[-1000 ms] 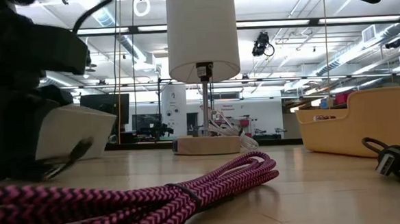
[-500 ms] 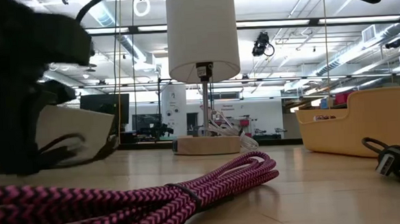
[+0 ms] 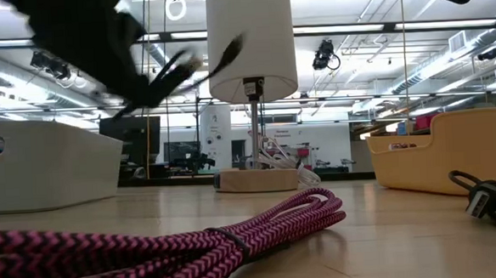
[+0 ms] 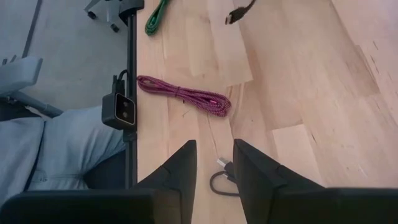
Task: Pick & Place USB Port
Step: Put the black USB charger into the yellow bin
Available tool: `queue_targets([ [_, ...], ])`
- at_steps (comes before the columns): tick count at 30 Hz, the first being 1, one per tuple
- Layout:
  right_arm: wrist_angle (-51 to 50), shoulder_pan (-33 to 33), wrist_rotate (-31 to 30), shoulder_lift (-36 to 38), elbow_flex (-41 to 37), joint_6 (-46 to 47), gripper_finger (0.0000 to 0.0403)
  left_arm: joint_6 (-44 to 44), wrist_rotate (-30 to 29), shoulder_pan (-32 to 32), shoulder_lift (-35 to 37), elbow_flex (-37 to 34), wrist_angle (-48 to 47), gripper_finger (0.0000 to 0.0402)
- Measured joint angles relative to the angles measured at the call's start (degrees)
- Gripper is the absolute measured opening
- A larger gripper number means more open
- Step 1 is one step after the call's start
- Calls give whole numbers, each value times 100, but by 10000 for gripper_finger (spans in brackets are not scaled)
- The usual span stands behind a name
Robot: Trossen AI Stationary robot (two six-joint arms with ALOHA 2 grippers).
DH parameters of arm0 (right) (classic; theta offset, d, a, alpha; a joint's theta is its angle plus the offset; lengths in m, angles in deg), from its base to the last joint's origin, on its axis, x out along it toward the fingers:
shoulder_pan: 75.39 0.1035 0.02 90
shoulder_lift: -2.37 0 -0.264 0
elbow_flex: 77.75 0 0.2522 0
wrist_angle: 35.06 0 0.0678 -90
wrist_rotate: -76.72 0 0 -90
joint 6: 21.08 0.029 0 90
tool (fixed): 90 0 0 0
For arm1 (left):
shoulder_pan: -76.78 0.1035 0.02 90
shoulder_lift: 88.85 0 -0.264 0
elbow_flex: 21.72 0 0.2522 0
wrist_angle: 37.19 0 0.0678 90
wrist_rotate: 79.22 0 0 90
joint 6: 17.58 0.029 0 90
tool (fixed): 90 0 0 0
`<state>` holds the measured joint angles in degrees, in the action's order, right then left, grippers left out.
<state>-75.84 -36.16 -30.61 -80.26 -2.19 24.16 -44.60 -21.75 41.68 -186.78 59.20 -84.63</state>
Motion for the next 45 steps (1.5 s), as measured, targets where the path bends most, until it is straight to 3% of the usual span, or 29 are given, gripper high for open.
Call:
queue_targets([
  [5, 0, 0, -214, 0, 0, 0, 104, 1196, -316, 201, 147, 229, 1141, 18],
  [11, 86, 0, -505, 0, 4, -306, 104, 2200, 502, 768, 591, 55, 2452, 18],
  [17, 180, -3, -1076, 2, 4, -596, 104, 2509, 1809, 1449, 779, -341, 4159, 18],
  [21, 253, -29, -1777, 2, 4, -682, 104, 2471, 2423, 1737, 741, -662, 5140, 18],
  [27, 530, -161, -2598, 2, 4, -973, 104, 2333, 2679, 1833, 721, -1153, 6113, 17],
  [37, 2320, -467, -2523, 2, 4, -2697, 104, 2327, 2695, 1817, 721, -1244, 6346, 17],
  [45, 2608, -650, -2396, 2, 2, -3129, 104, 2324, 2747, 1822, 723, -1244, 6353, 17],
])
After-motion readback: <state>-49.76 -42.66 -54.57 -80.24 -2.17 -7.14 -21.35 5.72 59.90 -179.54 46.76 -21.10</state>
